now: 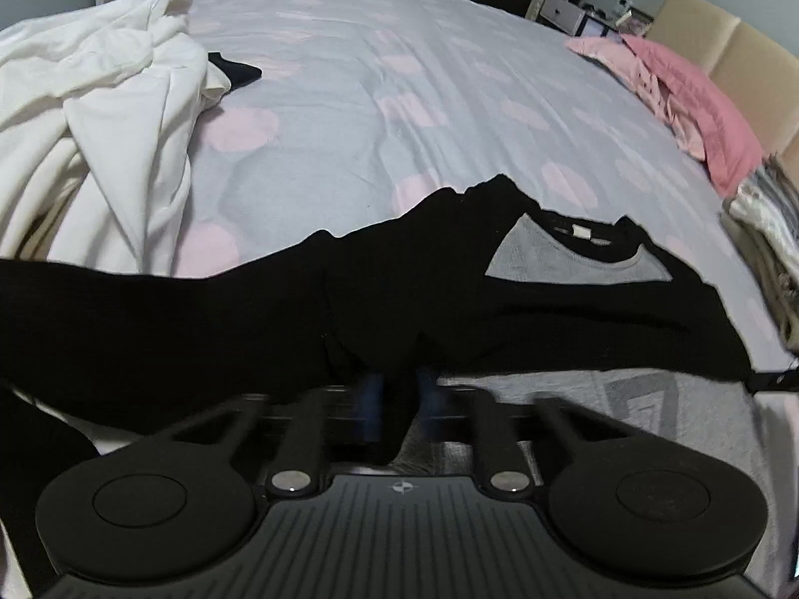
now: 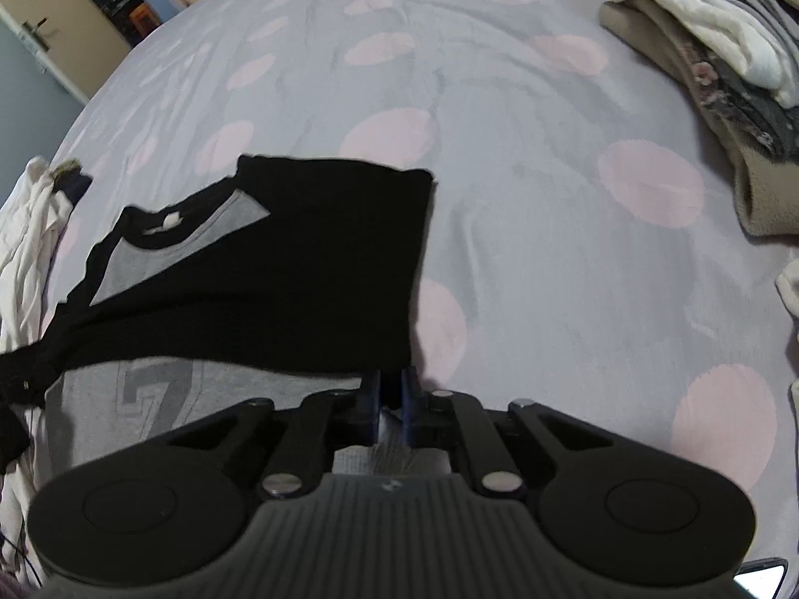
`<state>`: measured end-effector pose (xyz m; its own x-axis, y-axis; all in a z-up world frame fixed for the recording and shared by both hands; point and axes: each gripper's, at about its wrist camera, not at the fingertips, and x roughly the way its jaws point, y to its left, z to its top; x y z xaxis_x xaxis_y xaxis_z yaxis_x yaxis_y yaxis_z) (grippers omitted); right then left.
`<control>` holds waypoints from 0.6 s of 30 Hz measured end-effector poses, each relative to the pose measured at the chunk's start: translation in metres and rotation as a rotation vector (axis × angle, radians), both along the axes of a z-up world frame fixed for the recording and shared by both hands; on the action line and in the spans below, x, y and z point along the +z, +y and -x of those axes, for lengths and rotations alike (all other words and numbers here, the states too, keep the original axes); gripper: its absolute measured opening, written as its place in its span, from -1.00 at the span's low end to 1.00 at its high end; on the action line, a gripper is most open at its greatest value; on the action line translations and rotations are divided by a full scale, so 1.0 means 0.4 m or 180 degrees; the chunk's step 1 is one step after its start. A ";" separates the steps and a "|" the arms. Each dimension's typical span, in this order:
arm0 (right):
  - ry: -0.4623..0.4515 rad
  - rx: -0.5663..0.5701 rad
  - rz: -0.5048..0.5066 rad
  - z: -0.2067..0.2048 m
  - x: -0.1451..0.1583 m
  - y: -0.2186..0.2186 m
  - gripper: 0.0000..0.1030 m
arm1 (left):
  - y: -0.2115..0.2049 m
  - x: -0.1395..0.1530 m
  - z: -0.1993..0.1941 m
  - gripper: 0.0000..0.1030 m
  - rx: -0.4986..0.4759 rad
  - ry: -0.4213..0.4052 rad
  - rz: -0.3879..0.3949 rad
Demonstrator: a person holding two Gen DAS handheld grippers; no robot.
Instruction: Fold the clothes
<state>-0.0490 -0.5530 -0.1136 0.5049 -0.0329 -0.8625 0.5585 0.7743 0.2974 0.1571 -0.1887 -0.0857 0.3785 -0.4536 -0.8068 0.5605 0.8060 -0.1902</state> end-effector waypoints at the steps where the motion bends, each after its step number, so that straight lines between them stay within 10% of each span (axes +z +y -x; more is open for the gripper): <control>1: -0.0001 -0.0014 0.0013 0.001 0.004 -0.001 -0.90 | 0.004 0.008 0.001 -0.92 -0.0004 -0.0015 0.0030; 13: 0.0366 0.0011 -0.0015 0.010 -0.005 -0.032 -1.00 | 0.028 0.022 -0.015 -0.90 -0.0218 0.0253 -0.0501; 18: 0.0201 -0.0060 -0.0060 0.019 0.025 -0.057 -0.90 | 0.038 0.085 -0.028 -0.39 -0.0219 0.0100 -0.0081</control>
